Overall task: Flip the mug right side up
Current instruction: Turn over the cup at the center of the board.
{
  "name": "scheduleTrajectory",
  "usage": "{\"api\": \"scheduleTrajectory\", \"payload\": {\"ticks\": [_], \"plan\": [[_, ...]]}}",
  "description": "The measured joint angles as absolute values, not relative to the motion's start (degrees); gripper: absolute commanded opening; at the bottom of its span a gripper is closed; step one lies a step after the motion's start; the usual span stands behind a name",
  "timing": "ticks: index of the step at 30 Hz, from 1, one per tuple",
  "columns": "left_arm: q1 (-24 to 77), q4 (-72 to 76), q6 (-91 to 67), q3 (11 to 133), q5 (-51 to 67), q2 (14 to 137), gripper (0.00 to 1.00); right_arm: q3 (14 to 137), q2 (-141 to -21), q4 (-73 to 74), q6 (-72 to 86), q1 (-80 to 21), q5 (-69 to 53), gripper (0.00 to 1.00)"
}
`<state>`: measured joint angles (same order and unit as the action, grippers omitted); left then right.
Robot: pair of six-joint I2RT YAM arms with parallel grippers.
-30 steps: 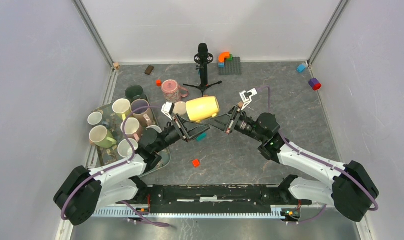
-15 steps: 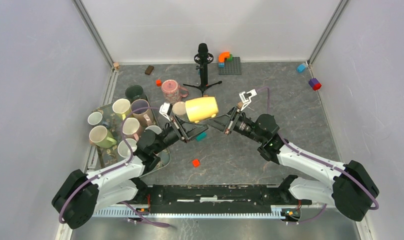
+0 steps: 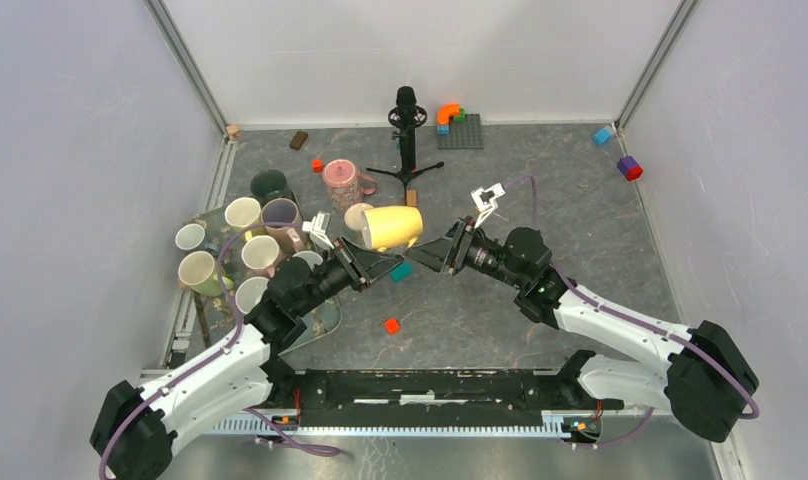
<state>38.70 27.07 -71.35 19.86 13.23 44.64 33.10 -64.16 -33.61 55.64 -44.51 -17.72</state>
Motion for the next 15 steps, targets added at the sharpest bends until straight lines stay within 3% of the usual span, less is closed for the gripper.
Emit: {"api": "scheduleTrajectory", "payload": {"ticks": [8, 15], "plan": [[38.7, 7.2, -65.4, 24.3, 8.8, 40.1, 0.02, 35.1, -63.2, -24.3, 48.5, -44.5, -15.3, 0.91], [38.7, -14.0, -59.1, 33.2, 3.4, 33.6, 0.02, 38.6, -61.8, -13.3, 39.4, -44.5, -9.5, 0.95]]}}
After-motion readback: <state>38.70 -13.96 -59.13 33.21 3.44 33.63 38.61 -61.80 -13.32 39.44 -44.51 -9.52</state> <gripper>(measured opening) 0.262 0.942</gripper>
